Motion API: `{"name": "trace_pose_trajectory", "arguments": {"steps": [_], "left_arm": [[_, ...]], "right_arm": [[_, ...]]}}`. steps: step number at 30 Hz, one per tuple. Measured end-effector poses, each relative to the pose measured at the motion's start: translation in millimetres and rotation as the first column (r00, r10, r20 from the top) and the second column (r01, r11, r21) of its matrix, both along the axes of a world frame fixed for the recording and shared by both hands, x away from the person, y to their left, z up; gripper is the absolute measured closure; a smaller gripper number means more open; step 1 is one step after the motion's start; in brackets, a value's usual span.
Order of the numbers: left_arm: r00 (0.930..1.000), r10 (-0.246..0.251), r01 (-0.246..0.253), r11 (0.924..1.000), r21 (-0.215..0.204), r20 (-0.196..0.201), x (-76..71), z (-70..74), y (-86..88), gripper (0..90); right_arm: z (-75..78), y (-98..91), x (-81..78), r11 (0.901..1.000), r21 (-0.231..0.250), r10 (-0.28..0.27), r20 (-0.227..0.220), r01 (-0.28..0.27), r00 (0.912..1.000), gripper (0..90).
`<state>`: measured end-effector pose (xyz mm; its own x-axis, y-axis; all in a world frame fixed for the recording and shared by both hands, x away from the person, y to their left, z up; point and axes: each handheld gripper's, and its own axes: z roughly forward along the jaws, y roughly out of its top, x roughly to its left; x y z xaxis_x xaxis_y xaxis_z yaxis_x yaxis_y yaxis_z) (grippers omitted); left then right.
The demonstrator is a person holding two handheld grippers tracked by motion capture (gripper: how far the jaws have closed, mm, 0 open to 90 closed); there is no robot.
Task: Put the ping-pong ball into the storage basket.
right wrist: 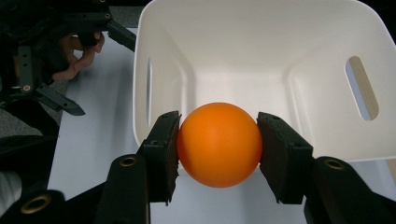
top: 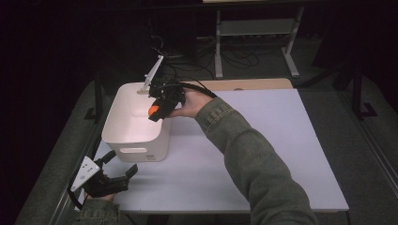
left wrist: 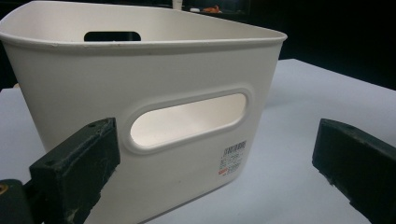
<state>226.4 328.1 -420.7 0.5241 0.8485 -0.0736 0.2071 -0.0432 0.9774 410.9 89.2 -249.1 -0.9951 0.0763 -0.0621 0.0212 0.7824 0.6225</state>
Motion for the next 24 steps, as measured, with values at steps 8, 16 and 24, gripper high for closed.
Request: {"name": "trace_pose_trajectory", "arguments": {"steps": [8, 16, 24], "left_arm": [[1.0000, -0.003, 0.003, 1.0000, 0.000, 0.001, 0.2, 0.1, 0.4, 0.3], [1.0000, -0.009, 0.009, 1.0000, 0.000, 0.001, 0.4, 0.2, -0.5, 0.3], [0.9999, -0.012, 0.012, 0.9999, 0.001, 0.001, 0.7, 0.2, -0.6, 0.3]], "right_arm": [[-4.2, 7.5, 6.1, 0.9998, 0.022, 0.003, -0.009, -0.002, 1.0000, 49.6], [-10.2, 12.8, 10.0, 0.9990, 0.043, -0.014, 0.031, 0.013, 0.9994, 49.5], [-18.8, 19.0, 12.5, 0.9988, 0.049, -0.008, 0.014, 0.008, 0.9999, 49.5]]}}
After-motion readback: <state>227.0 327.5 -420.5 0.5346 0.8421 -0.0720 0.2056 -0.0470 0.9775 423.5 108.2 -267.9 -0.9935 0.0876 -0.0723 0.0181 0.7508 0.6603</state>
